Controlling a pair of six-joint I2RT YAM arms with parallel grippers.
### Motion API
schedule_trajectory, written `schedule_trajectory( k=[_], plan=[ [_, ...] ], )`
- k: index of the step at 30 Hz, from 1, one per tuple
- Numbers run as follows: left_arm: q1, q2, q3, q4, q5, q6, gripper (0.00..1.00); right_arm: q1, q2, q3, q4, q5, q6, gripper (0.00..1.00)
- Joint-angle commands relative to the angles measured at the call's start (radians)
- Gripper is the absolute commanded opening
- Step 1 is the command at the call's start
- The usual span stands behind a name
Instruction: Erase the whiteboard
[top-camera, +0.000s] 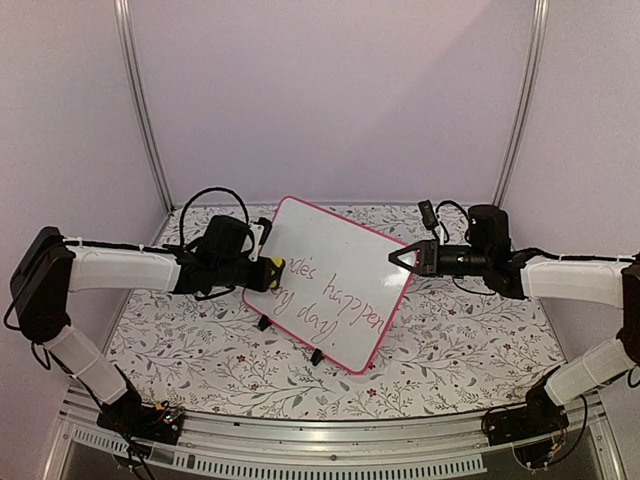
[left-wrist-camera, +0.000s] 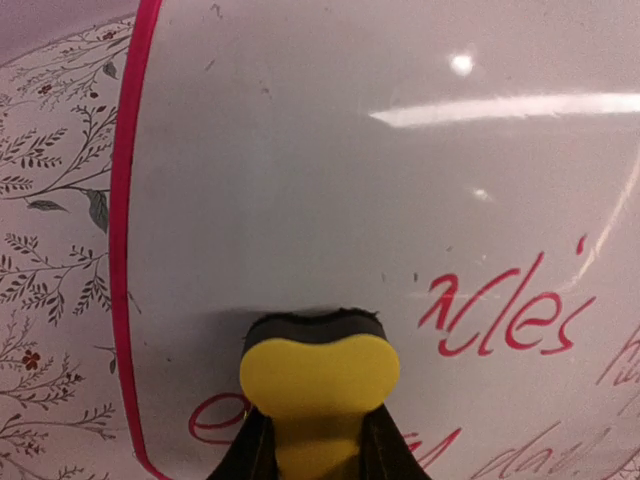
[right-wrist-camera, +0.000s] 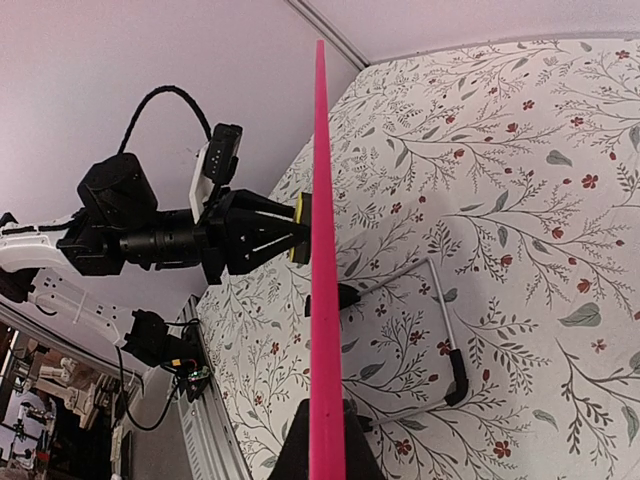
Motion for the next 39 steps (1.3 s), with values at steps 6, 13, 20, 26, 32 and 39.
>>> schedule_trajectory(
  k=[6, 13, 20, 26, 32, 39],
  plan=[
    [0.0, -0.077, -0.169, -0.066, -0.014, -0.019, 0.0, 0.052, 0.089, -0.055, -0.21, -0.096, -0.159, 0.0],
    [-0.003, 0.02, -0.046, -0.031, 0.043, 0.008, 0.0, 0.051, 0.09, -0.05, -0.217, -0.092, -0.162, 0.0],
    [-0.014, 0.139, 0.199, -0.063, 0.079, 0.076, 0.0, 0.052, 0.086, -0.05, -0.223, -0.088, -0.164, 0.0],
    [-0.016, 0.17, 0.279, -0.084, 0.095, 0.098, 0.0, 0.051, 0.085, -0.052, -0.222, -0.088, -0.164, 0.0],
    [-0.035, 0.137, 0.199, -0.08, 0.102, 0.081, 0.0, 0.051, 0.091, -0.052, -0.215, -0.092, -0.163, 0.0],
    [-0.06, 0.092, 0.015, -0.05, 0.099, 0.032, 0.0, 0.051, 0.092, -0.053, -0.213, -0.097, -0.162, 0.0]
  ],
)
